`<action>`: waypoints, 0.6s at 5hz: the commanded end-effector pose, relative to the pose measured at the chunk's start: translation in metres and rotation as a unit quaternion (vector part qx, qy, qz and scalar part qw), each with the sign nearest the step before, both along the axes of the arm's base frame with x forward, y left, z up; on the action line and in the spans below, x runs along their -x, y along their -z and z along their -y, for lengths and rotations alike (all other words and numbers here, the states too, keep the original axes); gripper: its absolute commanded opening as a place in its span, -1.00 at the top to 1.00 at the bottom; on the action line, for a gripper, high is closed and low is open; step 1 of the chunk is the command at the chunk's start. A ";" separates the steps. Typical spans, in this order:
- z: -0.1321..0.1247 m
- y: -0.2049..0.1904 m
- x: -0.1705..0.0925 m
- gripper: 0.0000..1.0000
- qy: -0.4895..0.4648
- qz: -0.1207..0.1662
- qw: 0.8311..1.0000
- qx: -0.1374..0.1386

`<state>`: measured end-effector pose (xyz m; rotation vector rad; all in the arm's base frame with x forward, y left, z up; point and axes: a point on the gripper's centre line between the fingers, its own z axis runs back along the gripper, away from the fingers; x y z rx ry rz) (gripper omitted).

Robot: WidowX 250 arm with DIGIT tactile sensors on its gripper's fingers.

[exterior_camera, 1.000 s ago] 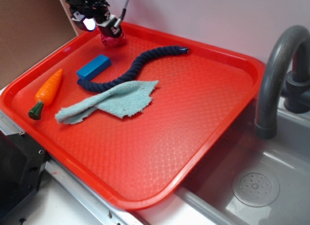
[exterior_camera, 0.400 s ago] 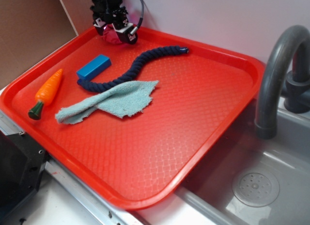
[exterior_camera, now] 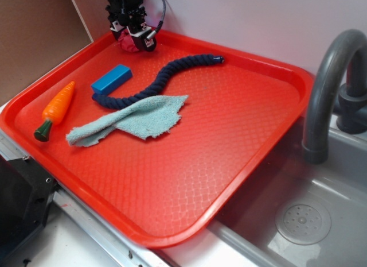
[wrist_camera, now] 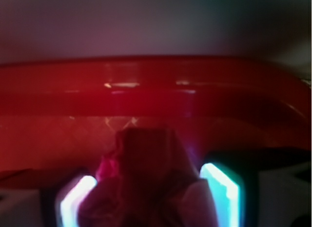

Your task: Grab the red paper.

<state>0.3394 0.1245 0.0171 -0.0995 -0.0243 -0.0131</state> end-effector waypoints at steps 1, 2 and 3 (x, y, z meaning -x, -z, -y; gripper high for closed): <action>0.016 -0.113 0.035 1.00 -0.079 0.088 0.991 -0.062; 0.051 -0.161 0.069 1.00 -0.137 0.097 0.982 -0.086; 0.078 -0.214 0.096 1.00 -0.137 0.104 0.984 -0.042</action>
